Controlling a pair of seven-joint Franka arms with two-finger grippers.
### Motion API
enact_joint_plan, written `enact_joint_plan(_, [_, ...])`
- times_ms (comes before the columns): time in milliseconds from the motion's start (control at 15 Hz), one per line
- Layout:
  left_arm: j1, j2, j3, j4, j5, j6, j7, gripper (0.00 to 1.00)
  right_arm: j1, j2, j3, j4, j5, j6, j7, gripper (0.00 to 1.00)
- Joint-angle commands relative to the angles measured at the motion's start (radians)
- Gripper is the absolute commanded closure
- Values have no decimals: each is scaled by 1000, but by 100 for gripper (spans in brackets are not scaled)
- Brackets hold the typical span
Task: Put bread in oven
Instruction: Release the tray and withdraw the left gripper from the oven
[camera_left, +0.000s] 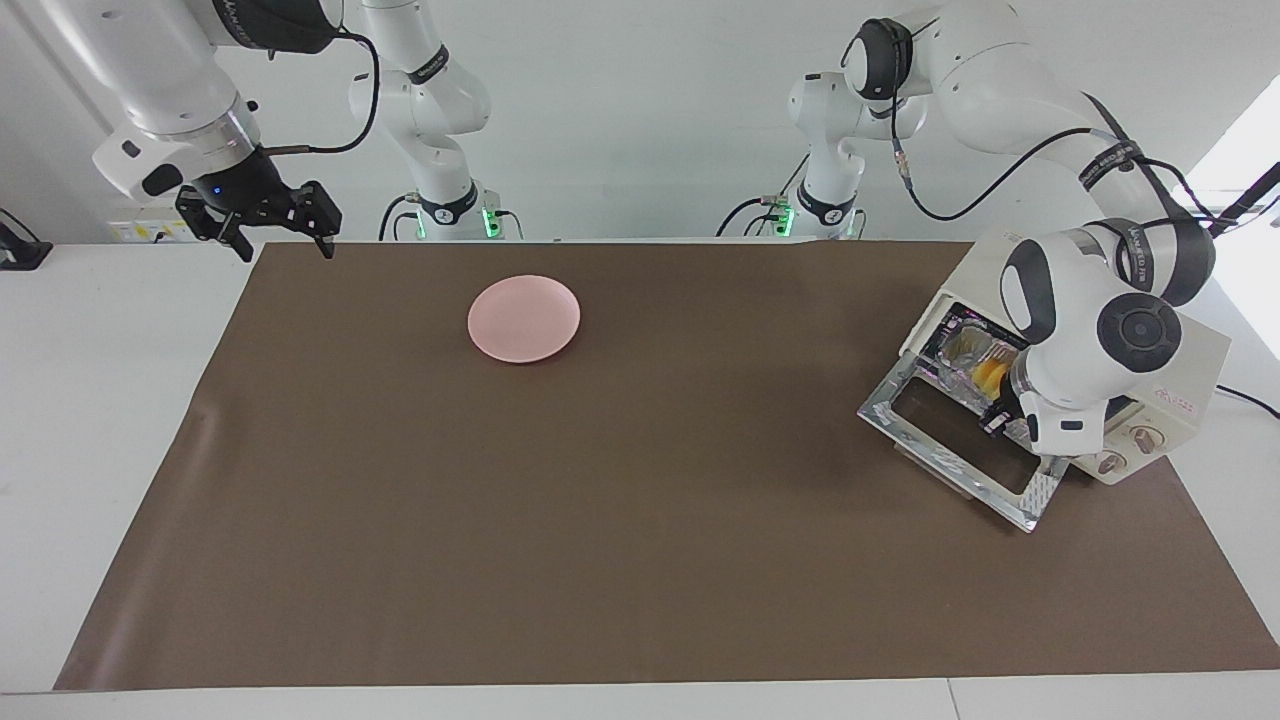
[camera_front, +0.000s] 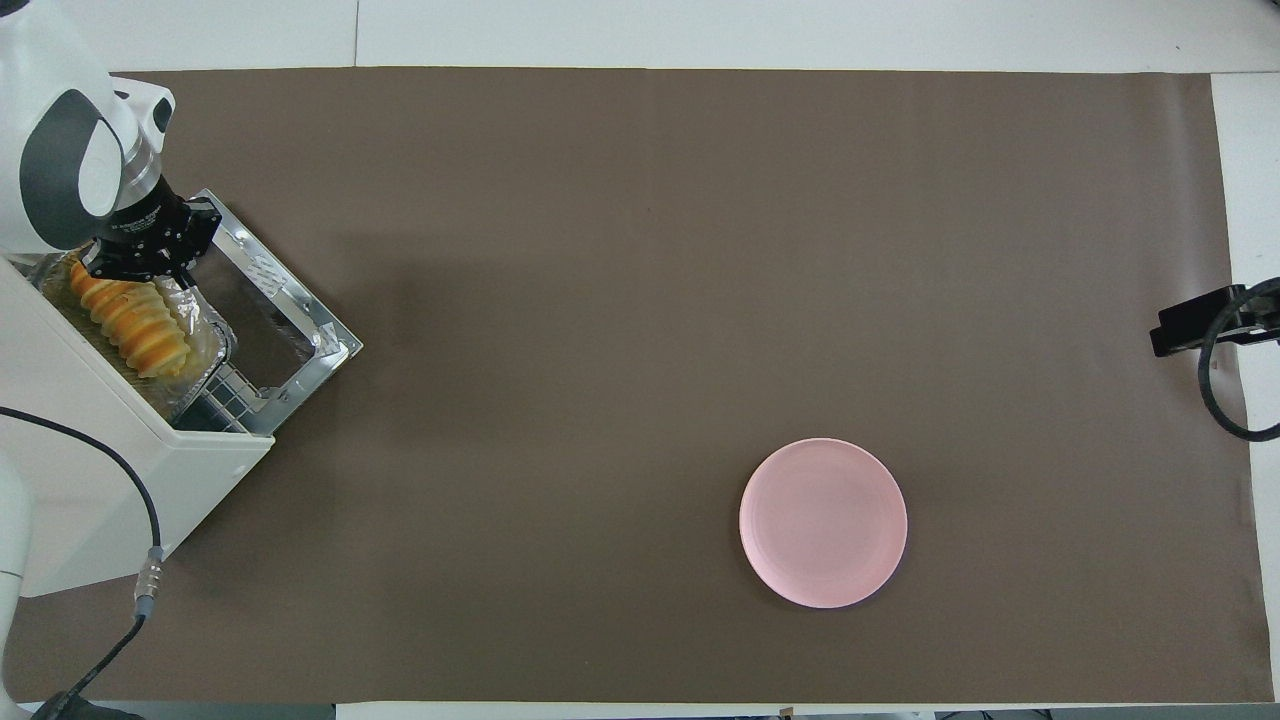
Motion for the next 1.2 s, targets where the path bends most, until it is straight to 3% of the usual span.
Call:
enact_joint_plan(0, [-21,-41,8,-46,33,-28,-9,100,-4,-23,7,-26,-3,-4,-14,0])
enact_joint_plan(465, [-22,-114,10,-217,130,16,-5,100,-6,-23,7,-26,-3,-4,-15,0])
enact_joint_plan(731, [-22,-117,7,-225,139,24,12,100,-4,-23,10,-26,-3,-4,-15,0])
enact_joint_plan(797, [-21,-119,7,-225,139,24,18,71,-3,-23,14,-25,-3,-4,-14,0])
enact_joint_plan(864, [-22,-119,7,-225,139,24,42,1,-4,-23,14,-25,-3,-4,-15,0])
enact_joint_plan(1130, [-22,-105,7,-185,148,36,64,0,-4,-23,14,-23,1,-6,-14,0])
